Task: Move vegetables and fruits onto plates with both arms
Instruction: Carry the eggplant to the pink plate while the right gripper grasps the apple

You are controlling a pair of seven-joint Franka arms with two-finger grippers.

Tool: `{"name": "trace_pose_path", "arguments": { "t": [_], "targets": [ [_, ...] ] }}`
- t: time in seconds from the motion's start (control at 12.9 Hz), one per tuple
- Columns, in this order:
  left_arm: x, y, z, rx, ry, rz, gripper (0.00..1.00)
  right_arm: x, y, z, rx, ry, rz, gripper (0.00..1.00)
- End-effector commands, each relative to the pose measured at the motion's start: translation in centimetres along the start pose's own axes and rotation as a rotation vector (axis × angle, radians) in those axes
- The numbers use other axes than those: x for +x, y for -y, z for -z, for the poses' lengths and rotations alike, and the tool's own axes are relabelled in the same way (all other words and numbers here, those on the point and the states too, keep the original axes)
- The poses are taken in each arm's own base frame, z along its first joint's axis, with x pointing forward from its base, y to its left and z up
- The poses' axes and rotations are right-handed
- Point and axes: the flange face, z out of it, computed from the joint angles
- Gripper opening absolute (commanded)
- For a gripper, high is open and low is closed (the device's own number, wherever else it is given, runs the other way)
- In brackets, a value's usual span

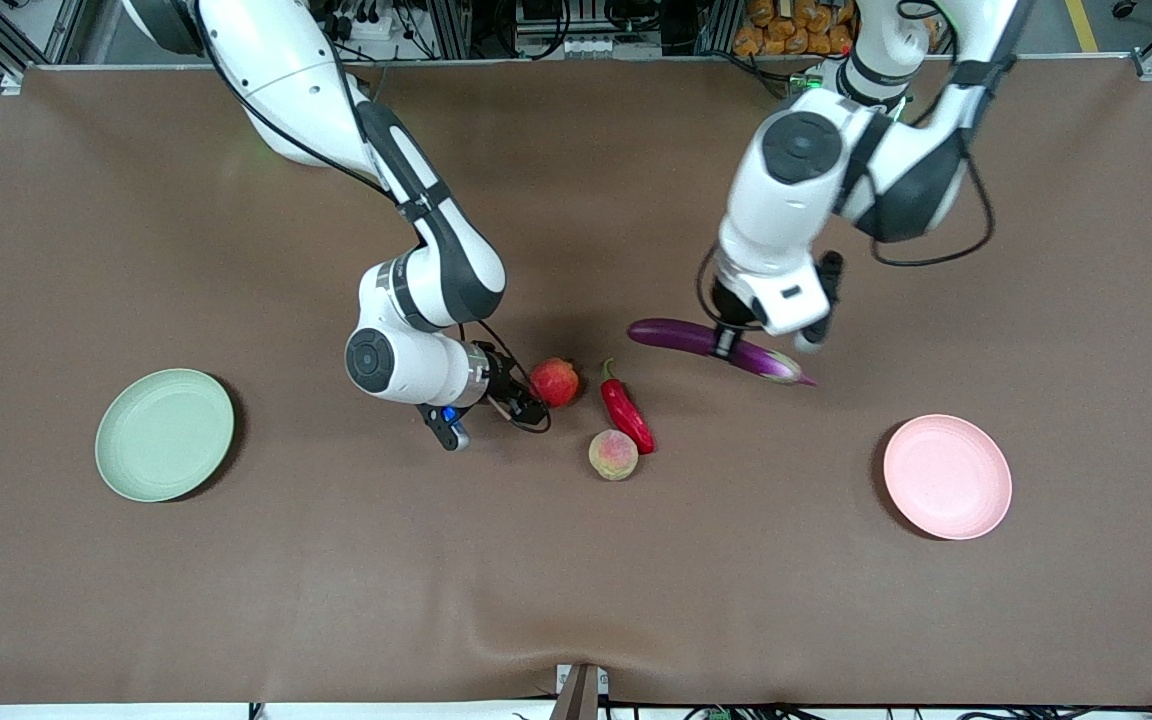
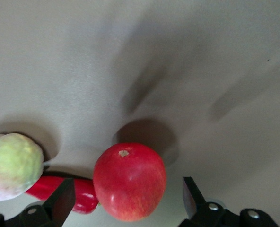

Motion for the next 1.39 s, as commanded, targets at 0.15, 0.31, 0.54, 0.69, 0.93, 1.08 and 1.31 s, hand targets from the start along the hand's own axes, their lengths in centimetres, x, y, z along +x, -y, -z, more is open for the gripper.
{"name": "trace_pose_path", "arguments": {
  "t": [0.15,0.31,0.54,0.69,0.93,1.08,1.31],
  "targets": [
    [11.9,0.3,-2.4,0.083,0.023,-0.221,0.0,-0.9,0.0,-3.1,0.035,-0.043,-0.036,1.0],
    [17.9,1.0,-4.5,0.109,0.041,-0.322,0.0,-1.7,0.1,-4.5,0.043,-0.06,-0.051,1.0],
    [25.3,1.4,-7.9,0.125,0.078,-0.48,0.0,-2.8,0.0,-5.3,0.04,-0.067,-0.04,0.81],
    [28.2,0.8,-10.2,0.125,0.088,-0.606,0.0,-2.8,0.2,-5.0,0.064,-0.08,-0.069,0.43],
    [32.8,0.7,-14.4,0.145,0.104,-0.849,0.0,-1.6,0.5,-1.6,0.078,-0.088,-0.08,0.35],
    [33.4,1.1,-15.5,0.154,0.113,-0.927,0.0,0.2,0.1,4.3,0.024,-0.076,-0.093,0.35],
    [34.6,1.4,-16.4,0.168,0.08,-1.029,0.0,2.5,-2.3,14.4,-0.106,-0.082,0.006,0.21]
  ]
}}
